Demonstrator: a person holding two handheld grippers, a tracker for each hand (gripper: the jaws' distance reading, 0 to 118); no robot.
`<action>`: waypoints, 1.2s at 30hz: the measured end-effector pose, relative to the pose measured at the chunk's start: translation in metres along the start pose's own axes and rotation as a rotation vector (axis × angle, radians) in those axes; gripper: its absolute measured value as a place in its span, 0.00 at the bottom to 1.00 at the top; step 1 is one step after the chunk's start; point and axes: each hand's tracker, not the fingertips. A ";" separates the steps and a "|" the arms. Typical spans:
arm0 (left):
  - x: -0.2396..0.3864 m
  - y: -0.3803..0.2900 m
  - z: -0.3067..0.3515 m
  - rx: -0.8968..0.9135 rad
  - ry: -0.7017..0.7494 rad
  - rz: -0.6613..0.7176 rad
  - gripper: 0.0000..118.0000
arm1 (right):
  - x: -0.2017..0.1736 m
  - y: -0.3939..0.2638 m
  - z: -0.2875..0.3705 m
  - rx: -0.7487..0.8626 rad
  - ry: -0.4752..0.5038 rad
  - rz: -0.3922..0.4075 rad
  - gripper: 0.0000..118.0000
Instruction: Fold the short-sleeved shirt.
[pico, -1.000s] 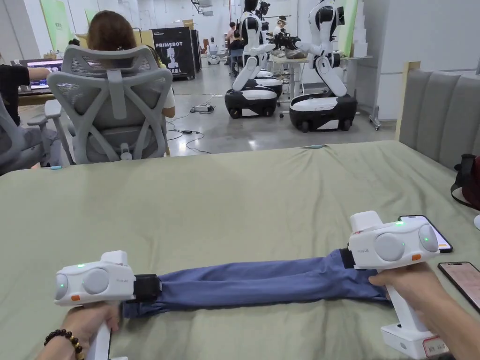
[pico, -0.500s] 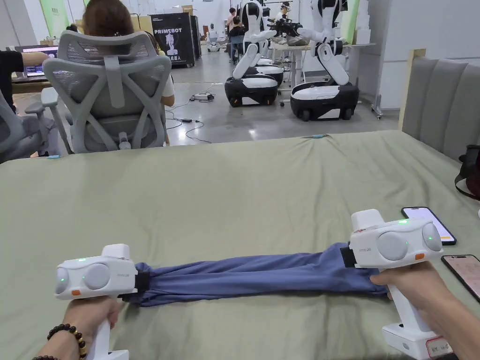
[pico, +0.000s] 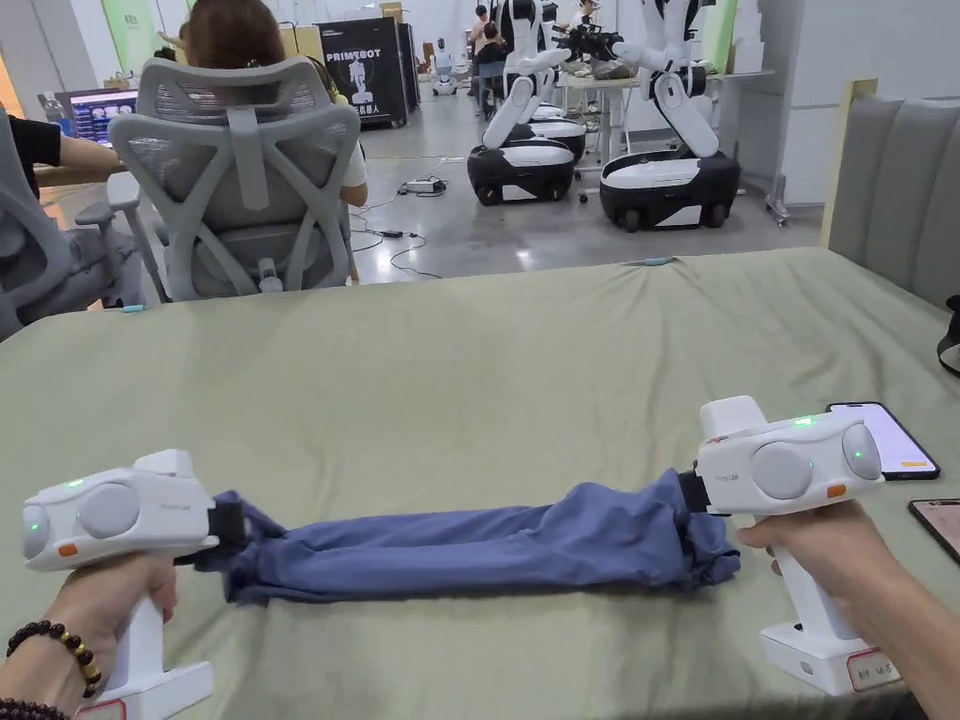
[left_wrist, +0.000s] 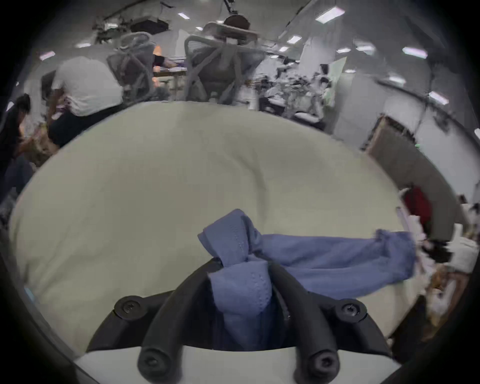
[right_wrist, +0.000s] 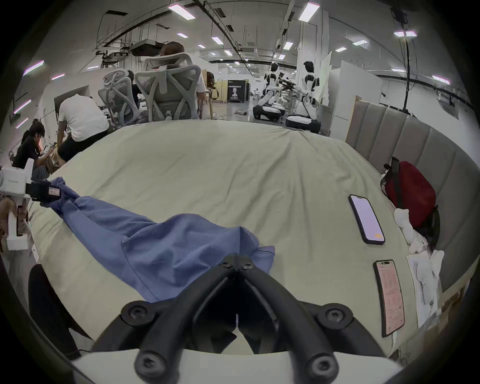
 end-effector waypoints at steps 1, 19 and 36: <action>0.011 0.001 0.001 0.002 -0.055 0.001 0.11 | -0.002 0.000 0.000 0.000 0.003 0.003 0.00; 0.094 -0.024 -0.121 -0.175 -0.318 0.137 0.17 | 0.013 -0.005 0.016 0.030 0.013 -0.073 0.00; 0.050 -0.011 -0.045 -0.007 -0.308 0.137 0.00 | -0.003 -0.015 0.006 0.019 0.057 -0.044 0.00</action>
